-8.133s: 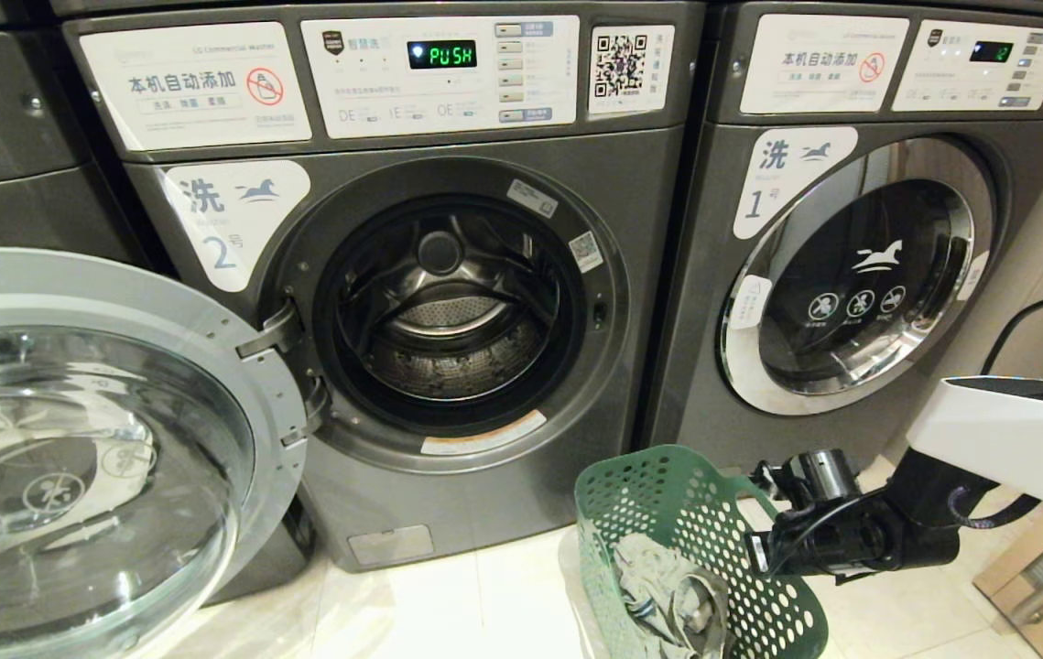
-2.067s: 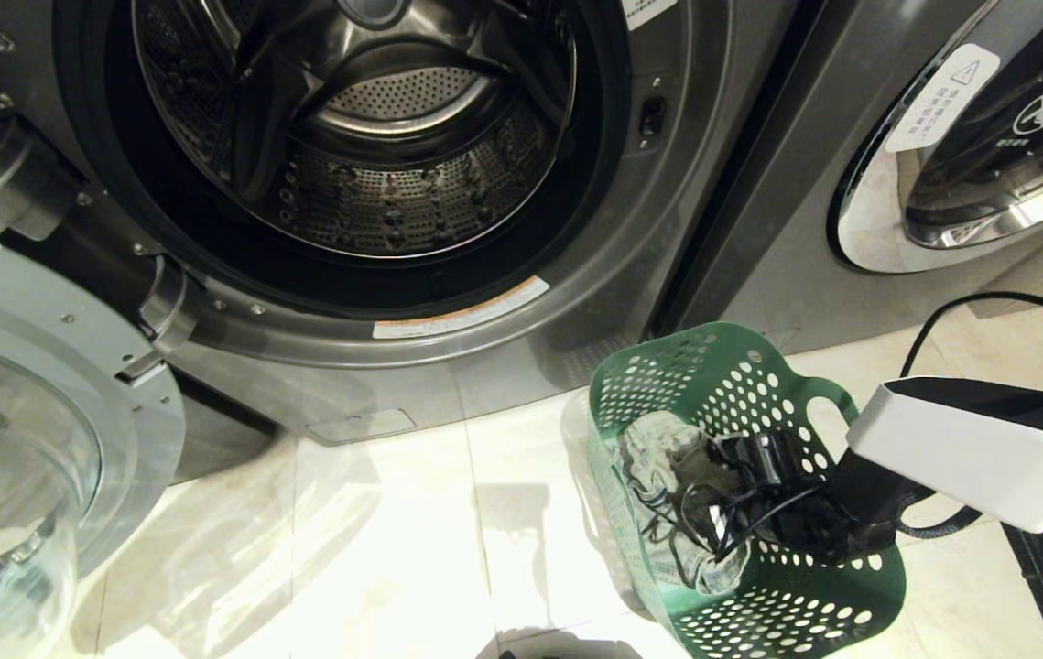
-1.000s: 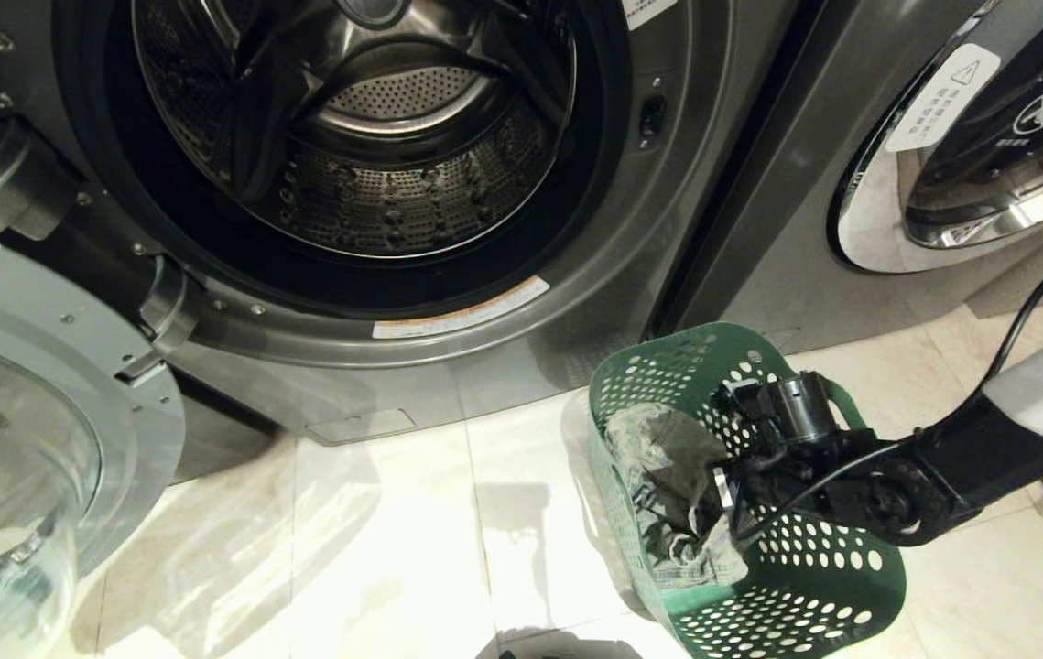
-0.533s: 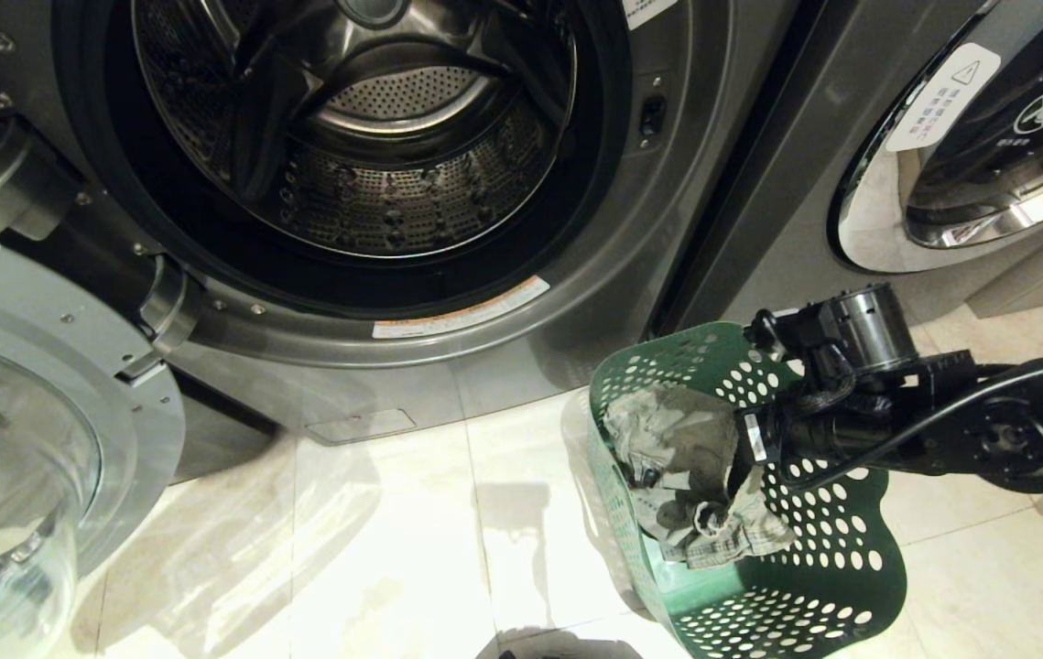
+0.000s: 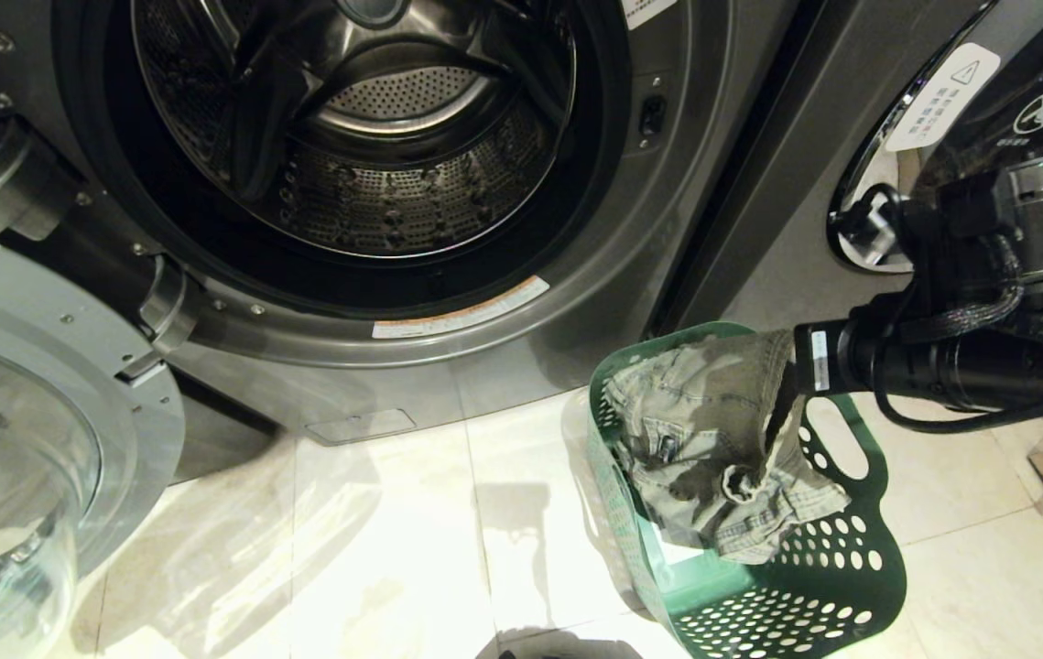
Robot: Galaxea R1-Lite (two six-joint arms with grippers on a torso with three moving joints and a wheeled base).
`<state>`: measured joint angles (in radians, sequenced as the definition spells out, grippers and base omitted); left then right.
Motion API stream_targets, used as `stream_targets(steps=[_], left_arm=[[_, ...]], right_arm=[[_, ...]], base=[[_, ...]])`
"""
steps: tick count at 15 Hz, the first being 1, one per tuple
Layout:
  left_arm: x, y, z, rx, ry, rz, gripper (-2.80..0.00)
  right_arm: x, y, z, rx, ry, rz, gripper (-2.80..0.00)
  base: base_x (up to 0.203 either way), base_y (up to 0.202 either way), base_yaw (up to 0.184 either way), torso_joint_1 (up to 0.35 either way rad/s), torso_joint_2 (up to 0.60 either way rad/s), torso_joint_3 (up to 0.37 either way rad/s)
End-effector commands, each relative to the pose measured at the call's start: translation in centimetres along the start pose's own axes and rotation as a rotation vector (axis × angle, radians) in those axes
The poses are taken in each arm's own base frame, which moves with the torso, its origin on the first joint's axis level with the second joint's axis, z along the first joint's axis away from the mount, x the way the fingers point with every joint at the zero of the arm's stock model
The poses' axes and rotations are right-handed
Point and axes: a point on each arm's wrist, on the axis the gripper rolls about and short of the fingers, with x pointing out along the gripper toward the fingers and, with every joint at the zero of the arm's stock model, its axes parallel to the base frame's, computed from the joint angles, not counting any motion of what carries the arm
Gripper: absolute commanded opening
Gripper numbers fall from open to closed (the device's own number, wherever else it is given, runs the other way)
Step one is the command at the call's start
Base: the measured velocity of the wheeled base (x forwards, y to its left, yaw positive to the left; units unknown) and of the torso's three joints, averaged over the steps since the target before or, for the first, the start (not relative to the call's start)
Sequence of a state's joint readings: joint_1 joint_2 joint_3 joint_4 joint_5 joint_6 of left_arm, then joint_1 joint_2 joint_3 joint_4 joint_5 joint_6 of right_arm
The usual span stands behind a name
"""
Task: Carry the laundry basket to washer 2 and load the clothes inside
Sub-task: Place the clothes into the washing machine
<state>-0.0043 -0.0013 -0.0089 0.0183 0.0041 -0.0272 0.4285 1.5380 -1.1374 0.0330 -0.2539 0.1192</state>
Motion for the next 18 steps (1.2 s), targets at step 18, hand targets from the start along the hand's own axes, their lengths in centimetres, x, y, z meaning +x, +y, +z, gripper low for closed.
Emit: stream_targets(steps=[18], left_arm=[[0.0, 0.0, 0.0, 0.000, 0.000, 0.000, -2.80]], right_arm=[[-12.3, -2.6, 6.4, -0.030, -0.159, -0.050, -2.80]], base=[[0.000, 0.000, 0.000, 0.000, 0.00, 0.000]])
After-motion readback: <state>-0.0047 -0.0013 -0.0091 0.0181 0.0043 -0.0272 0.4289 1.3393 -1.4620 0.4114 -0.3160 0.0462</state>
